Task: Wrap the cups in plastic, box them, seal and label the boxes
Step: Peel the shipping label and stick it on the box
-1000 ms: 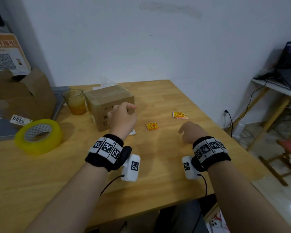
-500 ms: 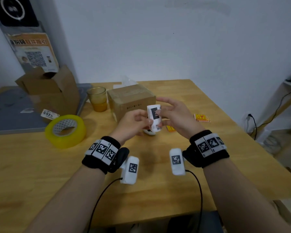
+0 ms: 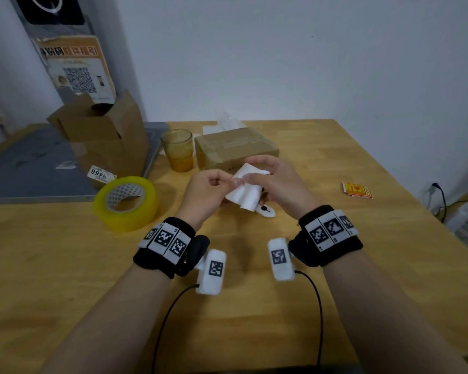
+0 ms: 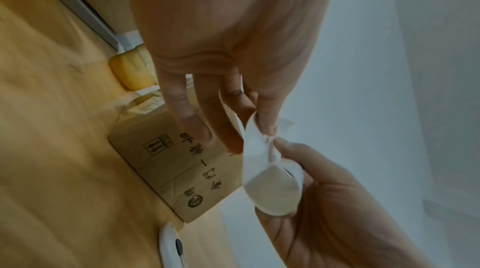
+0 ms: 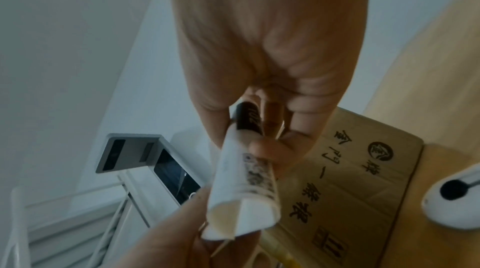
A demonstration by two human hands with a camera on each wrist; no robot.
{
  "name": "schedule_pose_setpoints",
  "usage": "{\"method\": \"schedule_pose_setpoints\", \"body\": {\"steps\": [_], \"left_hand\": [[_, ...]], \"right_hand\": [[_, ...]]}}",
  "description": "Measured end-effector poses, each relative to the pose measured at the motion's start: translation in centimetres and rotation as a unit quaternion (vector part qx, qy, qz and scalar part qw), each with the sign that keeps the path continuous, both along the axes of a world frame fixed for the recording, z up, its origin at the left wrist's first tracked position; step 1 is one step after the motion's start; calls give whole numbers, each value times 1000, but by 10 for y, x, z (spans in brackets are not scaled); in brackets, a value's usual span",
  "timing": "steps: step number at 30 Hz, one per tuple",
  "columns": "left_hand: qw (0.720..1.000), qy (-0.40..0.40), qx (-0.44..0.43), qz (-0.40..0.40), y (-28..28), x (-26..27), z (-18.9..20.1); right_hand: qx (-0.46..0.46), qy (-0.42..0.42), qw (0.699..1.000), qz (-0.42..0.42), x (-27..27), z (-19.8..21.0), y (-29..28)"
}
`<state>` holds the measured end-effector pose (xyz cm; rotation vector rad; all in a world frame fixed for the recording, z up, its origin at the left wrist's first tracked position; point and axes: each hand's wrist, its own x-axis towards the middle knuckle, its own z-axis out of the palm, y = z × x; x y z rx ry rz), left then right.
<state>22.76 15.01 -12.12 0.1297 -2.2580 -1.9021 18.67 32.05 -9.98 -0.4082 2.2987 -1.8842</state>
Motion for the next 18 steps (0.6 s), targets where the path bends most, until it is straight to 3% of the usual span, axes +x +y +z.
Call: {"method": "schedule_pose_setpoints", "body": {"steps": [8, 18], "left_hand": [[999, -17, 20, 33, -14, -10, -4], [998, -19, -1, 52, -13, -12, -7]], "right_hand": [[111, -31, 993, 14, -10, -8, 4], [134, -41, 986, -86, -14, -11, 19]]}}
